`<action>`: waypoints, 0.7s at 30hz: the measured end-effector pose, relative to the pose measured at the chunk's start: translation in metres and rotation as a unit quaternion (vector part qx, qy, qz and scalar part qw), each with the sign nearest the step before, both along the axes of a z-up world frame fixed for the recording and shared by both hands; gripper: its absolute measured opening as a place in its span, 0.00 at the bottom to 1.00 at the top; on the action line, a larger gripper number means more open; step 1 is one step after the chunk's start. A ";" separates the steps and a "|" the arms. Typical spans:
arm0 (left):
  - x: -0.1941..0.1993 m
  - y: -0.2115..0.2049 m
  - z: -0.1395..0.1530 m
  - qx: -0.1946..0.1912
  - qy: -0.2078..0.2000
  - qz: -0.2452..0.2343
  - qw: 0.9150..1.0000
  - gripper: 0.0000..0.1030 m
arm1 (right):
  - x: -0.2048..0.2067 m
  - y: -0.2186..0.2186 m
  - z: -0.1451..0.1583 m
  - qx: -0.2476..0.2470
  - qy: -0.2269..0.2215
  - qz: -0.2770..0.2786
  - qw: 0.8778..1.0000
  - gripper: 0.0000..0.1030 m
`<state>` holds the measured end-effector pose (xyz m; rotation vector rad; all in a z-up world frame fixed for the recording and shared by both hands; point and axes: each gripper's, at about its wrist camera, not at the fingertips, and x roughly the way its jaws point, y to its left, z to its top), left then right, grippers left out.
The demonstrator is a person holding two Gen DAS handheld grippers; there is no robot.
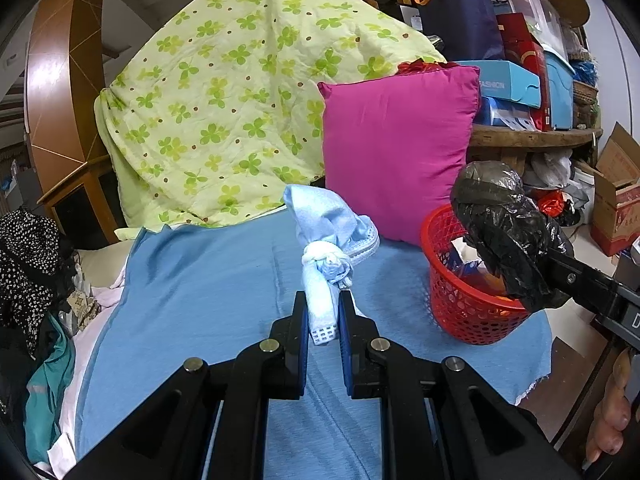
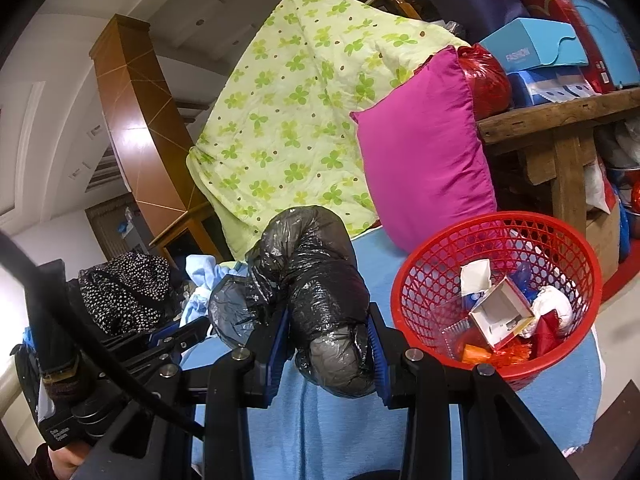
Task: Collect trash
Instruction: 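Bring the black bag with the right gripper while the left brings the blue cloth over the red basket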
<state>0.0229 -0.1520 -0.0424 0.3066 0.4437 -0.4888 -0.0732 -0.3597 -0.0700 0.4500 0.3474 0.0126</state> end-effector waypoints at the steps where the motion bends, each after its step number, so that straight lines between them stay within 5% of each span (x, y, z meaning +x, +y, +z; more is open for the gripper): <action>1: 0.000 0.000 0.000 0.001 0.000 -0.001 1.000 0.14 | 0.000 -0.001 0.000 0.000 0.000 -0.001 1.000 0.38; 21: -0.005 -0.015 -0.002 0.009 0.002 -0.019 1.000 0.14 | -0.015 -0.001 0.001 0.007 -0.001 -0.025 1.000 0.38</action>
